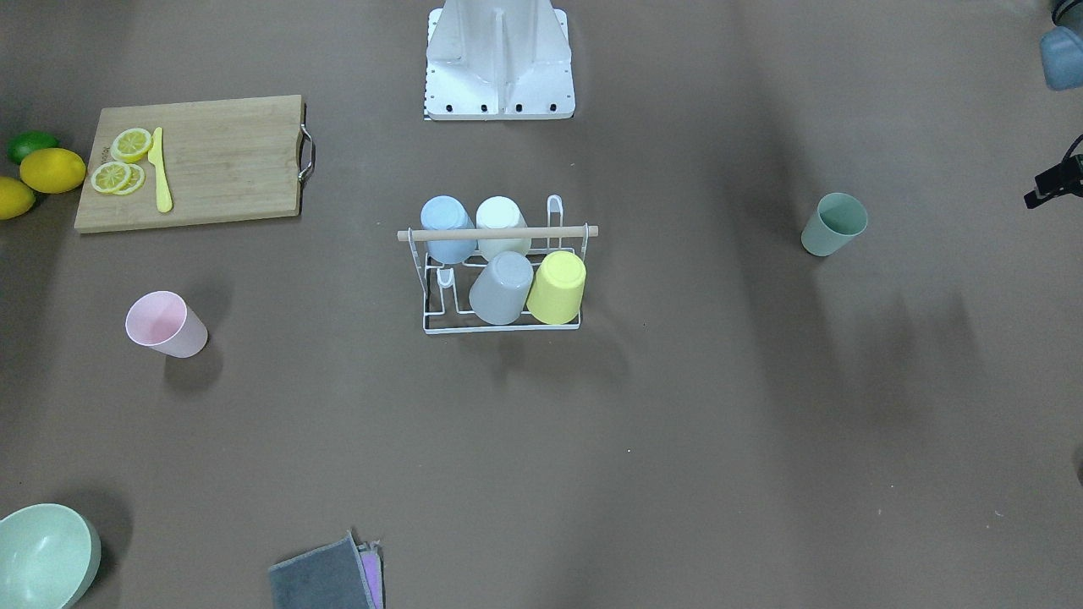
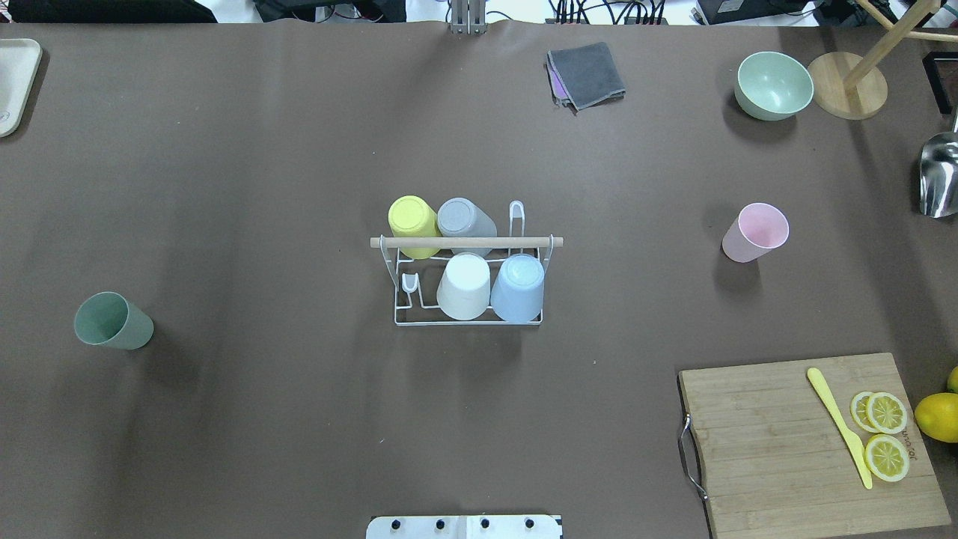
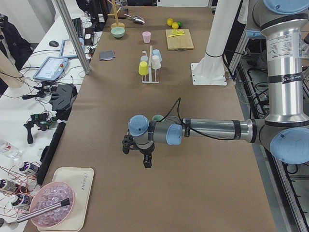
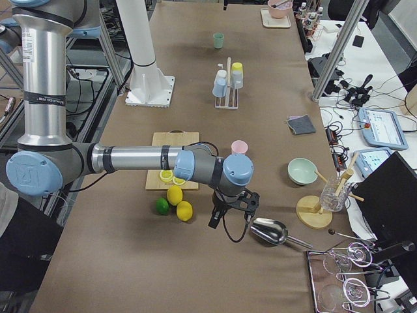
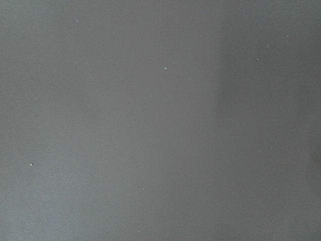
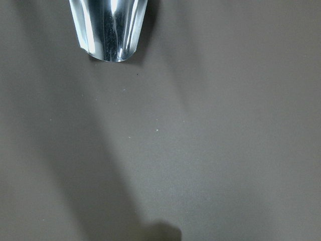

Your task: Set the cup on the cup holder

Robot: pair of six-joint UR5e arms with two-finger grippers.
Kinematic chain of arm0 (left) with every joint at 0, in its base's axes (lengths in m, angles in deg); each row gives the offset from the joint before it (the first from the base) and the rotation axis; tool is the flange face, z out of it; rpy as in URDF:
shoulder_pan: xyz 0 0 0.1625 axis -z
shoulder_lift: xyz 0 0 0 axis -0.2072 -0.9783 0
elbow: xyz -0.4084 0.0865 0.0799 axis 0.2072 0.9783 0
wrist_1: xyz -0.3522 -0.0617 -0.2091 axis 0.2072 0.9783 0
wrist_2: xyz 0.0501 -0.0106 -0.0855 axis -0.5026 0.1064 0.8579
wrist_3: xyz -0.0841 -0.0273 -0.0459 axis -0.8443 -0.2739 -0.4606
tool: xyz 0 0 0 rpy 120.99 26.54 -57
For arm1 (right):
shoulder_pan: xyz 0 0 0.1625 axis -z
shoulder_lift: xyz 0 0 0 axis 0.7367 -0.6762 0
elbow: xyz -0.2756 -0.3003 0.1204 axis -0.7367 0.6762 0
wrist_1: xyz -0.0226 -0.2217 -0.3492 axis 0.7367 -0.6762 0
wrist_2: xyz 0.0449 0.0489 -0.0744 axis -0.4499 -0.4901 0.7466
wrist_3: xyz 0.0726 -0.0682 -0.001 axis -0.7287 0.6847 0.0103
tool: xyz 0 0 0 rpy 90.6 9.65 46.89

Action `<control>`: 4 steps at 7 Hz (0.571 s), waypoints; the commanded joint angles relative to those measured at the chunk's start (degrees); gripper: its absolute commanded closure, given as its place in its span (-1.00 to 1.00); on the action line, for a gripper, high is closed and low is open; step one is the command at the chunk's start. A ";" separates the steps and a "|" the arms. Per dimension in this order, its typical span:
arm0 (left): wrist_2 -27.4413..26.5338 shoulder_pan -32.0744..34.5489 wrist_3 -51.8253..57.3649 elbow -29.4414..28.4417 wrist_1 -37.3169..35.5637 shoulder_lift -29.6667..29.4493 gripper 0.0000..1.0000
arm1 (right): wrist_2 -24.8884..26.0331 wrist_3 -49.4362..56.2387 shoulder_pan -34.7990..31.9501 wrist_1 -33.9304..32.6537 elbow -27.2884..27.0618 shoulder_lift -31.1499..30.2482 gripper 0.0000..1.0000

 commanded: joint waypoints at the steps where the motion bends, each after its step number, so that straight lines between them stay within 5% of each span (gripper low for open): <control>1: 0.00 -0.01 0.00 0.16 0.00 0.00 -0.95 | -0.30 0.45 0.00 0.11 -0.40 0.67 -1.00; 4: -0.09 0.08 0.09 0.24 0.00 -0.35 -0.95 | -5.19 -0.42 2.62 -0.50 -0.58 3.47 -1.00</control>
